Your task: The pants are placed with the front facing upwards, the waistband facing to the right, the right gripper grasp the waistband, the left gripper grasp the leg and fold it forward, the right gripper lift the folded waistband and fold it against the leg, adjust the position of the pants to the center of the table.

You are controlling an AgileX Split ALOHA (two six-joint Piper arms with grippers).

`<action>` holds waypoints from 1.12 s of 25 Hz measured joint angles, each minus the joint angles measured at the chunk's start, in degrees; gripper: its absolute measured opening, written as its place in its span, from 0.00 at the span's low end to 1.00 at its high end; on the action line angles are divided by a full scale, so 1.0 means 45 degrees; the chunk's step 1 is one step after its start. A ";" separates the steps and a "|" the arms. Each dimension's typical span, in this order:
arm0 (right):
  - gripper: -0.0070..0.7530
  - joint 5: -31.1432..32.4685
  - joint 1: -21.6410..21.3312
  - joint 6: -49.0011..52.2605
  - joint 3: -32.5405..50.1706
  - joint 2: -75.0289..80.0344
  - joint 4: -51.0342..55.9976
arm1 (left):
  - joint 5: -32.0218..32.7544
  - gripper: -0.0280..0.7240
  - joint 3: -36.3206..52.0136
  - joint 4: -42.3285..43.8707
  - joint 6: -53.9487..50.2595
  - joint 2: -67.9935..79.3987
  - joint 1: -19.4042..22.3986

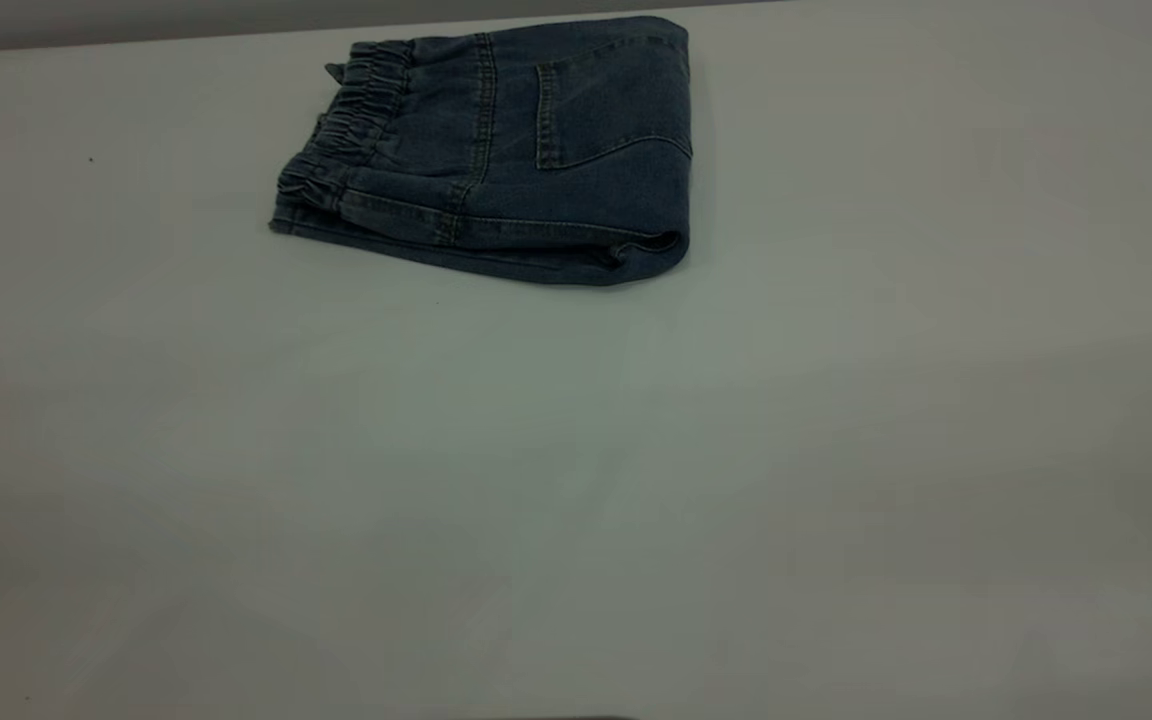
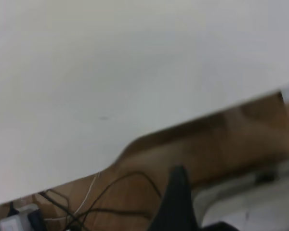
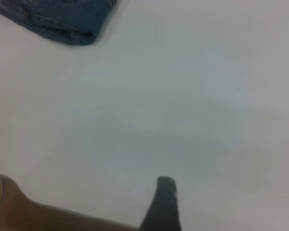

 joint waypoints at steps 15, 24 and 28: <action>0.78 0.0012 -0.0761 0.0000 0.0000 -0.0884 0.0083 | 0.0254 0.81 0.0000 0.0072 0.0010 -0.4550 0.3715; 0.78 0.0012 -0.0761 0.0000 0.0000 -0.0884 0.0149 | 0.0315 0.81 0.0000 0.0072 0.0025 -0.4744 0.3715; 0.78 0.0012 -0.0761 0.0000 0.0000 -0.0884 0.0154 | 0.0326 0.81 0.0000 0.0072 0.0025 -0.4744 0.3715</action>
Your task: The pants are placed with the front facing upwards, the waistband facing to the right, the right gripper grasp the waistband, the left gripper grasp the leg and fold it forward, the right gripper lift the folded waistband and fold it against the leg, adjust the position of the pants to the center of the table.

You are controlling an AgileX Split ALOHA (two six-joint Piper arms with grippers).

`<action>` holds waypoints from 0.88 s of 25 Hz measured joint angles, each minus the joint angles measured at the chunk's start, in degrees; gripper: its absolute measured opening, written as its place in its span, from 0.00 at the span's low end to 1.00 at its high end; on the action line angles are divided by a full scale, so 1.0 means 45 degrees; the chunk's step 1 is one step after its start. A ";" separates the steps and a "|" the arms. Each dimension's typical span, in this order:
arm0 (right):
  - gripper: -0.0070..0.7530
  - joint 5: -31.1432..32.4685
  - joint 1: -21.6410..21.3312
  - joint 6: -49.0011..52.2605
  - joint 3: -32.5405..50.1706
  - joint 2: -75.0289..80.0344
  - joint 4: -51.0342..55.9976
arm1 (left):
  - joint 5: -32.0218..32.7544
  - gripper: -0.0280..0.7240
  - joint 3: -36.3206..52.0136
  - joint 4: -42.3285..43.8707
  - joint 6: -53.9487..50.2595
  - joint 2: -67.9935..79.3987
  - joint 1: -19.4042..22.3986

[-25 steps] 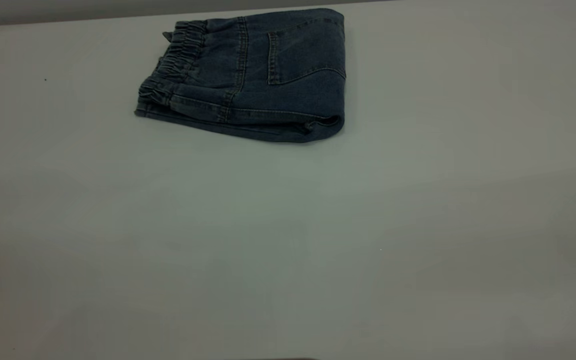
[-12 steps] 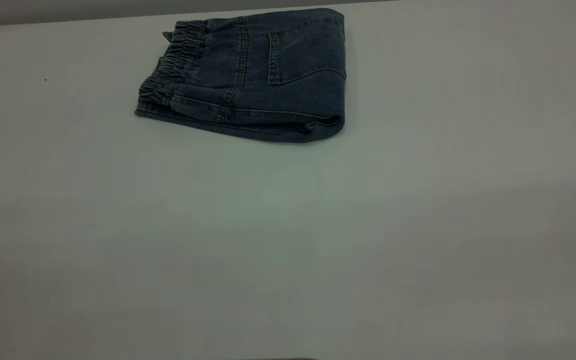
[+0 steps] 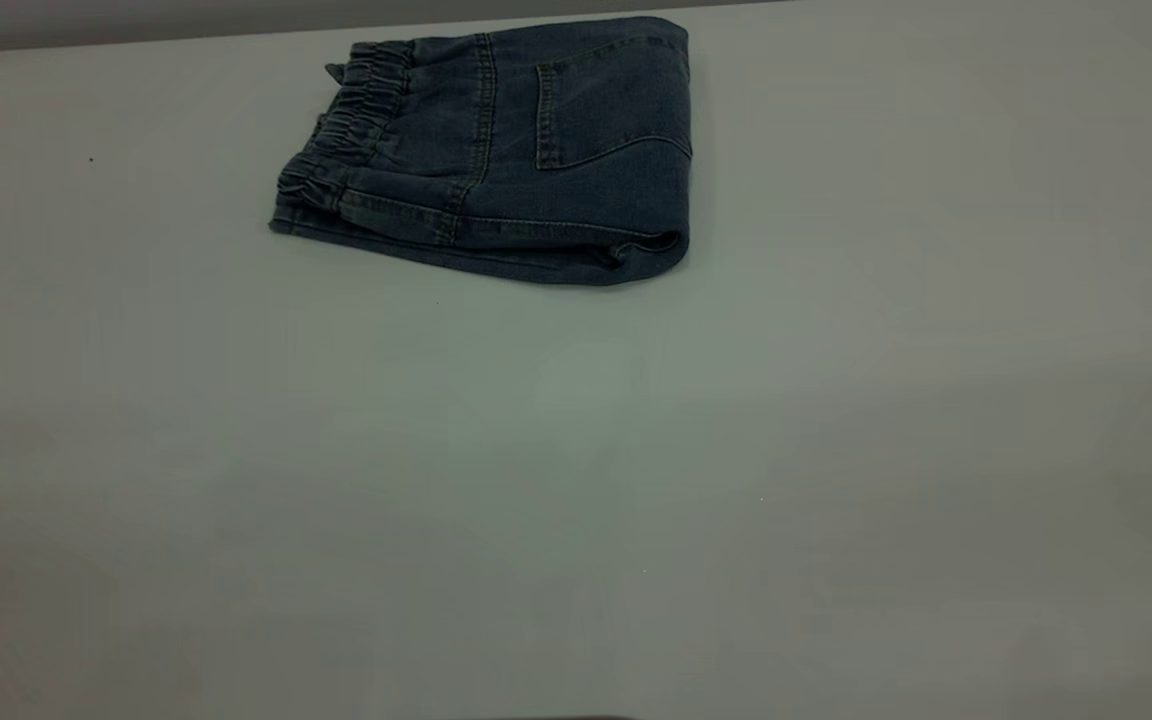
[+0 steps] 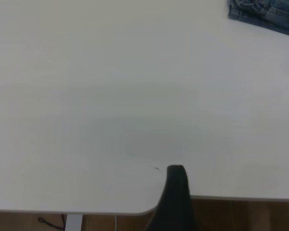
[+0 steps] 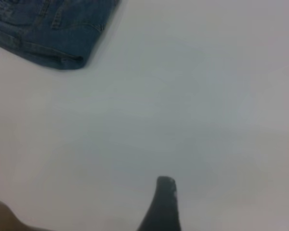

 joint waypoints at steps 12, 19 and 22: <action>0.78 -0.0094 0.0000 0.2366 0.0010 0.0000 -0.1936 | 0.0000 0.81 0.0000 0.0000 0.0000 0.0000 0.0000; 0.78 -0.0100 0.0000 0.2581 0.0015 0.0000 -0.2065 | 0.0000 0.81 0.0000 0.0000 0.0000 0.0000 0.0000; 0.78 -0.0100 0.0000 0.2581 0.0015 0.0000 -0.2058 | 0.0000 0.81 0.0000 0.0000 0.0000 0.0000 0.0000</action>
